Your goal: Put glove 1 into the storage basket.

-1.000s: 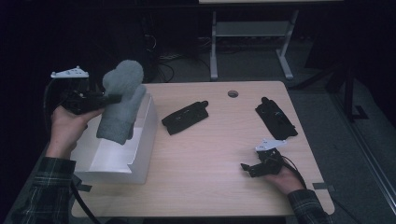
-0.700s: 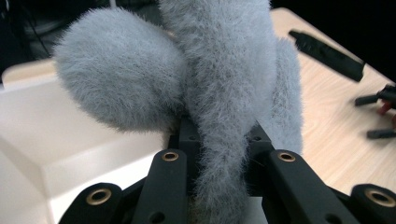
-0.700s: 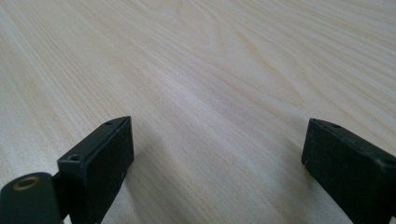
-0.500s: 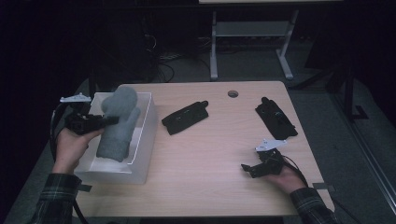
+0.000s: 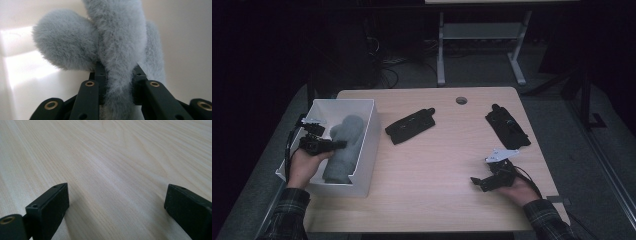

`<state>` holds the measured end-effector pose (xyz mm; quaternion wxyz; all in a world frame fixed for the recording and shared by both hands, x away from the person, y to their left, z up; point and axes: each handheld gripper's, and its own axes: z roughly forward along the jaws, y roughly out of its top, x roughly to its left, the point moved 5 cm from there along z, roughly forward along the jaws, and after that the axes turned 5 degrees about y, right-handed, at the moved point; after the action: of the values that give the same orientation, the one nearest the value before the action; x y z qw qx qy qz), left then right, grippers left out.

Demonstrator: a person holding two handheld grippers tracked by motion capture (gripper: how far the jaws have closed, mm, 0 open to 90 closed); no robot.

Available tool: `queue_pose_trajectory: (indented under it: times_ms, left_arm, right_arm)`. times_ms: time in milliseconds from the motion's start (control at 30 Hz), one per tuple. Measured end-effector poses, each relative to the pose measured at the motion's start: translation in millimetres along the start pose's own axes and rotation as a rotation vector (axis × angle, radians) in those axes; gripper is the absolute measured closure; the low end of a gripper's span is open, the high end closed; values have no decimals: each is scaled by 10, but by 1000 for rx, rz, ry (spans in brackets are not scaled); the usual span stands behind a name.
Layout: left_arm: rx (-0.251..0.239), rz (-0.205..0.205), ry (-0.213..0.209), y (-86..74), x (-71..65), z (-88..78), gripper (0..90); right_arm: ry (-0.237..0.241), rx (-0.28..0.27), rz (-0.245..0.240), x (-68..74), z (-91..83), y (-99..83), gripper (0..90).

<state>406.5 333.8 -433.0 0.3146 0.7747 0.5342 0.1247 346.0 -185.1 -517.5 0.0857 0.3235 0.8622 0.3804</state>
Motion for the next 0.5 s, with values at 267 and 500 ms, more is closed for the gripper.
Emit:
queue_pose_trajectory:
  times_ms: [267,500]
  left_arm:
    - [72,-18,64,-60,114,276,605]
    - [-24,-43,114,38,140,106,318]
  right_arm:
    - [0,0,0,1,-1,0,55]
    - [0,0,0,0,-1,0,55]
